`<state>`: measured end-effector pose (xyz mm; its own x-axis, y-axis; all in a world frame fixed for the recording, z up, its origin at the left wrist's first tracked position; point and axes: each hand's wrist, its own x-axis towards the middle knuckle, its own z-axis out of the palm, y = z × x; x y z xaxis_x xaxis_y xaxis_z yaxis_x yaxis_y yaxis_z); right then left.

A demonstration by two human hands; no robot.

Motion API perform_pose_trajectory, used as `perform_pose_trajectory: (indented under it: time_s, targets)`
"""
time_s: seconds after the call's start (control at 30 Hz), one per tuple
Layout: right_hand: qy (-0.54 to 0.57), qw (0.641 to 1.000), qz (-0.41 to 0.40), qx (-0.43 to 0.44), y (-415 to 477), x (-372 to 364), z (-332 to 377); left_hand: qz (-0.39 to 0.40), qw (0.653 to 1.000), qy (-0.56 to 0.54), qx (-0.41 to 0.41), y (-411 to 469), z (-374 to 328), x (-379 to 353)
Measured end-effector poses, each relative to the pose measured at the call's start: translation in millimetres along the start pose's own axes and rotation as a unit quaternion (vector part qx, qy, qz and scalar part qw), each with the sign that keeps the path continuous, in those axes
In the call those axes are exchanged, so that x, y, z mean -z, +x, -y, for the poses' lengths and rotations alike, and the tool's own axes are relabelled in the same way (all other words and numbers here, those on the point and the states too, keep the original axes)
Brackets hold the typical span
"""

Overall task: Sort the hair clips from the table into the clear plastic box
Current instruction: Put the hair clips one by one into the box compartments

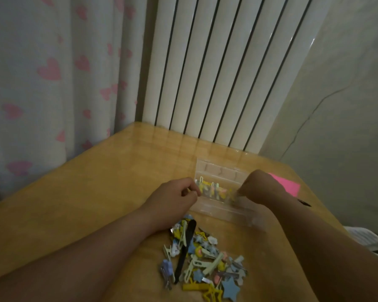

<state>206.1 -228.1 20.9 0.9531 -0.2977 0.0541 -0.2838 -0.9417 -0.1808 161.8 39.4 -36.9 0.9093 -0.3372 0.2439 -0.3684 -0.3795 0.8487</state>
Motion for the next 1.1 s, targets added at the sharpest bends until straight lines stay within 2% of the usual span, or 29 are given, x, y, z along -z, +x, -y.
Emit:
perform_pose_trajectory:
  time_s: [0.13, 0.27, 0.33, 0.4, 0.5, 0.57, 0.8, 0.93, 1.03, 1.1]
  targets:
    - [0.044, 0.997, -0.068, 0.016, -19.7, 1.1, -2.3, 0.0, 1.0, 0.002, -0.002, -0.1, -1.1, -0.1]
    - [0.172, 0.968, -0.136, 0.119, -77.3, 7.2, 7.0, -0.002, 1.0, 0.011, -0.003, -0.2, -2.0, 0.1]
    - [0.205, 0.958, -0.105, 0.17, -108.1, 7.9, 10.8, -0.004, 1.0, 0.019, -0.002, -0.3, -3.1, 0.2]
    - [0.199, 0.959, -0.015, 0.201, -129.2, 6.2, 13.8, -0.006, 1.0, 0.023, -0.003, -0.3, -3.8, 0.3]
    - [0.184, 0.951, 0.125, 0.214, -140.8, 3.9, 16.2, -0.003, 1.0, 0.027, -0.008, -0.9, -3.7, 1.0]
    - [0.179, 0.945, 0.174, 0.212, -141.1, 2.9, 16.7, -0.003, 0.999, 0.032, -0.008, -0.6, -3.0, 1.4]
    - [0.105, 0.949, 0.16, 0.25, -137.8, -4.0, 14.4, -0.005, 0.999, 0.033, -0.009, -1.4, -3.8, 0.8]
    - [0.157, 0.941, 0.181, 0.241, -136.2, -3.5, 9.1, -0.009, 0.999, 0.036, -0.009, -0.8, -3.9, 0.6]
    - [0.251, 0.922, 0.191, 0.225, -135.2, 0.9, 5.2, -0.011, 0.999, 0.037, -0.01, -0.1, -3.7, 0.3]
    - [0.291, 0.917, 0.158, 0.224, -133.6, 8.3, 1.9, -0.012, 0.999, 0.038, -0.009, 0.1, -3.7, 0.1]
